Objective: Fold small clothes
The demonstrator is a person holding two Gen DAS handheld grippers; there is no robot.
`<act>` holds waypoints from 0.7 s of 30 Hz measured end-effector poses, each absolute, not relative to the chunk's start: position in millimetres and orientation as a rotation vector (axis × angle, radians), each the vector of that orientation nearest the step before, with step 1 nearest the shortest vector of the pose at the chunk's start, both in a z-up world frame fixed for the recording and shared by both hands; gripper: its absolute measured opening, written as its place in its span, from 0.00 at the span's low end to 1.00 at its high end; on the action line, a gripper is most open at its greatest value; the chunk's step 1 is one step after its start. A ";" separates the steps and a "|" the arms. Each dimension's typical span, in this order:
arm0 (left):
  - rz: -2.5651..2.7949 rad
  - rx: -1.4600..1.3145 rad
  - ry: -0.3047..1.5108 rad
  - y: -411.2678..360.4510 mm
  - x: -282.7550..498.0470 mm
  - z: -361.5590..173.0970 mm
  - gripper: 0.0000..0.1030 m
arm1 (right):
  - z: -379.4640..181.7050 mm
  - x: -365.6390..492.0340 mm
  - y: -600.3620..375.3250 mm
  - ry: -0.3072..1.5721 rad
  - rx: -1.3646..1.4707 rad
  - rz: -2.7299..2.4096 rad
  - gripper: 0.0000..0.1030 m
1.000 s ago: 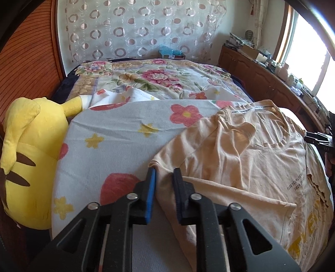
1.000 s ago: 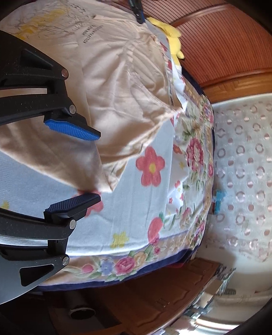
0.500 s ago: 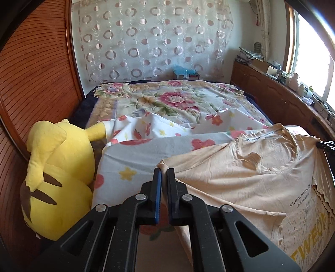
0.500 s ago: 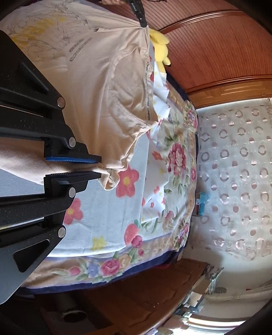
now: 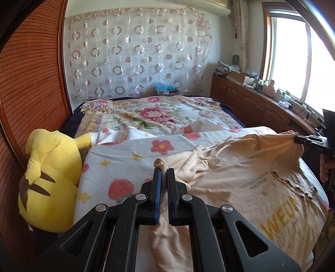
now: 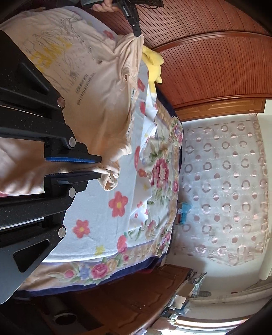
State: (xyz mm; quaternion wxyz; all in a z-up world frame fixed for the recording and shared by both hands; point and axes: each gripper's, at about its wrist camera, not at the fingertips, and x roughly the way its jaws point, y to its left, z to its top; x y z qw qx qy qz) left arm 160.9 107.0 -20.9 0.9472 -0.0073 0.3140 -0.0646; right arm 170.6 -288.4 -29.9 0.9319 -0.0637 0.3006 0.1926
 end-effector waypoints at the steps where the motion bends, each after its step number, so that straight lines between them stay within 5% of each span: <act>1: -0.139 -0.018 0.634 105.2 153.6 -20.9 0.06 | -33.5 165.5 -290.3 0.614 -0.131 0.392 0.07; 21: -0.139 -0.091 0.592 117.5 51.6 -44.5 0.06 | -57.8 89.4 -310.0 0.595 -0.033 0.409 0.07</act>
